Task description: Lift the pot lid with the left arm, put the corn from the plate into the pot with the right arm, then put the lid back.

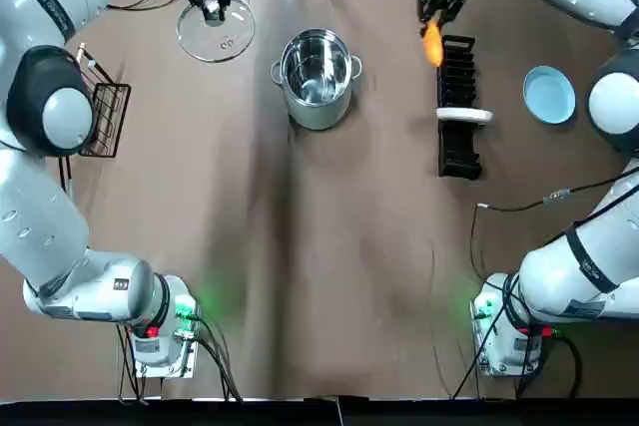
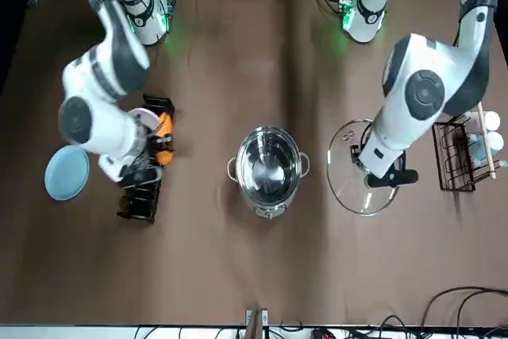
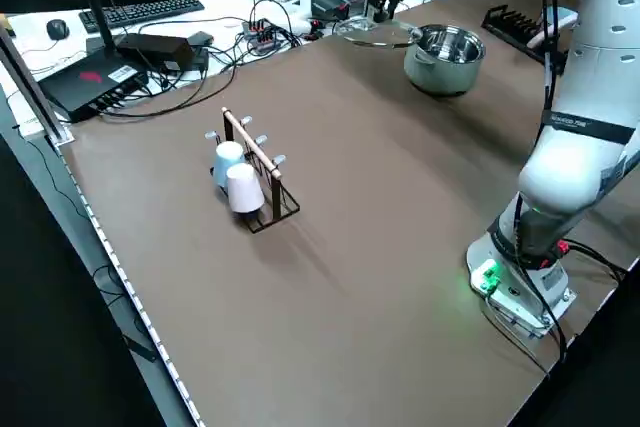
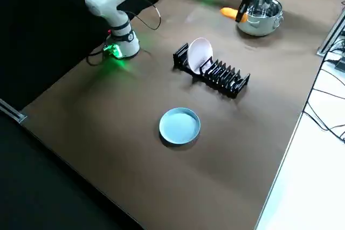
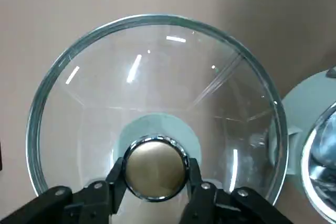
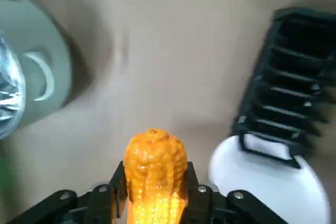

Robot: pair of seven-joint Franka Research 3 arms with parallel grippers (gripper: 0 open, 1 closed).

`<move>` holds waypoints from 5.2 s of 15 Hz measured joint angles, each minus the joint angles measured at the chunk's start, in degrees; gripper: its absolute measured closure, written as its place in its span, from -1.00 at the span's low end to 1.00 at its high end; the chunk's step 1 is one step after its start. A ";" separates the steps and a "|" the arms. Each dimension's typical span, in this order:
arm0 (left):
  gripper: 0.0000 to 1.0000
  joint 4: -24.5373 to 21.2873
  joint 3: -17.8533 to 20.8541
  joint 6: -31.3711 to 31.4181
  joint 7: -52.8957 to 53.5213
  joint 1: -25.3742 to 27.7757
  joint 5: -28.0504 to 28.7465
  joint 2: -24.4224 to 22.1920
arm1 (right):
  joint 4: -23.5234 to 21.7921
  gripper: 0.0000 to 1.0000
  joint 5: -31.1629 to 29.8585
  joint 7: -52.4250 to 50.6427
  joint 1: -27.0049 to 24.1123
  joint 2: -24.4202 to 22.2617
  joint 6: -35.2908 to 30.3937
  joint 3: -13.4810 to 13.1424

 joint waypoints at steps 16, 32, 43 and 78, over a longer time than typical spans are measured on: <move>0.00 -4.88 -12.73 -1.09 11.87 17.68 -0.01 -0.53 | 6.38 0.10 1.41 22.58 29.65 14.03 36.88 -9.28; 0.00 -5.29 -12.77 -1.09 11.74 17.79 -0.01 -1.20 | 6.98 -0.53 -4.14 22.74 35.17 24.36 49.70 -11.55; 0.00 -2.50 -18.23 5.87 -7.85 13.59 0.04 -2.01 | 9.97 -1.00 -3.26 23.01 34.02 23.97 49.83 -12.17; 0.00 3.89 0.58 21.40 -37.60 -25.54 5.21 14.22 | -5.11 -1.00 -4.14 -7.27 0.18 -25.30 -12.01 -12.38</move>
